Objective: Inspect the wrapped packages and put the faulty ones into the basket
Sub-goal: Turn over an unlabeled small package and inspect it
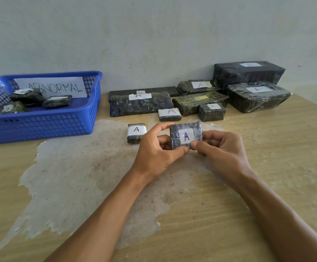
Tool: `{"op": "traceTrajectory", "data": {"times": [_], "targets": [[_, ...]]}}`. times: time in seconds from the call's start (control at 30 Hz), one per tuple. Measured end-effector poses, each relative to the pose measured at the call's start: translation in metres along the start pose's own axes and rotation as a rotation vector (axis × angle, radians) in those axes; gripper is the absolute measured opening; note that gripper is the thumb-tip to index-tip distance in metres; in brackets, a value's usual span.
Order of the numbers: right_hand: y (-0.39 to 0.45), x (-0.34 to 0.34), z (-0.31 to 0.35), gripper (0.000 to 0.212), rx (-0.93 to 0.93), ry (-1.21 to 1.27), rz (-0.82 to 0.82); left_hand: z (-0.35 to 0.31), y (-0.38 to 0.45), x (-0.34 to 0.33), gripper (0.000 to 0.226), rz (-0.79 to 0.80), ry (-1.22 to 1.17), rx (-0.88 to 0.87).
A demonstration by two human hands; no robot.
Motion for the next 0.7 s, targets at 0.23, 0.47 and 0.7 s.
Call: {"op": "traceTrajectory", "data": {"times": [0.23,0.47,0.7], "targets": [[0.0017,-0.0011,-0.0014,0.048,0.069,-0.09,0.08,0.0018,0.0022,0.0007,0.073,0.013,-0.072,0.062],[-0.0006,-0.0084,0.0051,0.058,0.174,-0.073,0.3,0.0013,0.004,0.0042,0.034,0.048,-0.207,0.109],[0.0038,0.0001,0.0064,0.048,0.182,-0.058,0.124,0.0073,0.0066,0.0068,0.065,0.059,-0.231,0.157]]}}
Point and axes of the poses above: each hand's wrist, its own y-axis towards the middle knuckle, its own x-axis out of the back of the hand, z = x × y, the point moved 8 cm from there along y, towards the middle knuckle, and after that the axes turned 12 degrees about -z, right-handed, at the moved point
